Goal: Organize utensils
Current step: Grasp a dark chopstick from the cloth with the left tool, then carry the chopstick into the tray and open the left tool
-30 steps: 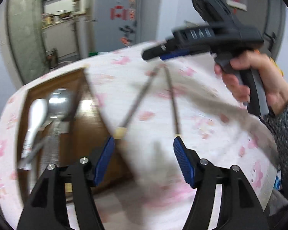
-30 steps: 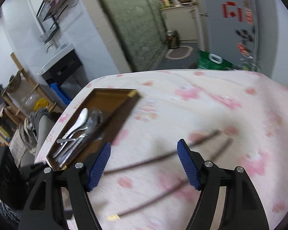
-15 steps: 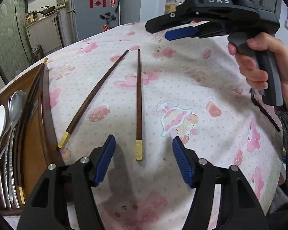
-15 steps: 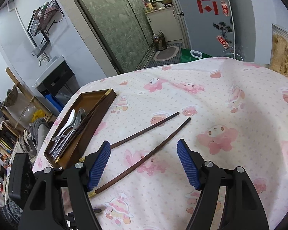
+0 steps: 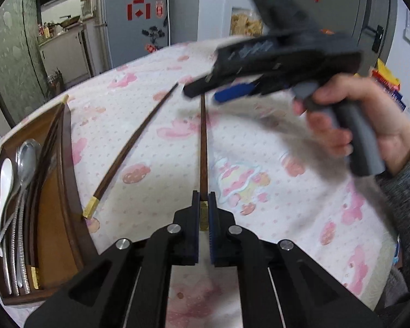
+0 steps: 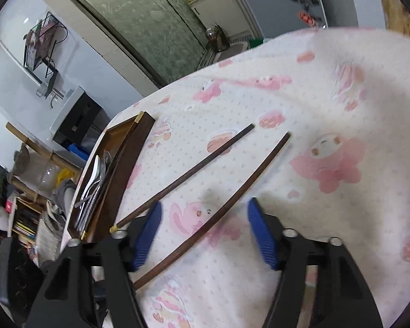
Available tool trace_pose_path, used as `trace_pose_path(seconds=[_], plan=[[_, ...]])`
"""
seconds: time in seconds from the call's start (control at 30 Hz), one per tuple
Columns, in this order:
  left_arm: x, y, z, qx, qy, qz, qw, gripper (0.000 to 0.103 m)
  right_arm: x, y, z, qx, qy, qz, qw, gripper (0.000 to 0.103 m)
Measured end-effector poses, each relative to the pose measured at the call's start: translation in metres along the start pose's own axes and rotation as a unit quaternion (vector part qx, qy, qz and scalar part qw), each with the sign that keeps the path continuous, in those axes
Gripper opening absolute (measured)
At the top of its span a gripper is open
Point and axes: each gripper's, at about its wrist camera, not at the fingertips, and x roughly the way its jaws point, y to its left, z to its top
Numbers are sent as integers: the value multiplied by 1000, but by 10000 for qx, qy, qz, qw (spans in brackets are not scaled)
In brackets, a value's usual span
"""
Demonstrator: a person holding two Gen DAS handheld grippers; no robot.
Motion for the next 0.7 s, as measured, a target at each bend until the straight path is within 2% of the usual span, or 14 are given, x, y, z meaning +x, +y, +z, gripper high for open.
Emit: trace_pose_path(seconds=[0.1,0.17,0.43,0.7], plan=[[-11,-3,2,51,-146,9,9999,7,8,2,0,74,18,-120,9999,42],[-14,-3,2,65,-158,-13,9999,7,10,2,1,154,-43,-122,9998,21],[-31,13,-6,-14,-279,23,9996,7,6,31,7,-24,-171,-120,9998,20],[-74,55,-23,-291,-539,294,9977,7,29,106,26,-536,-144,-4,9985,20]])
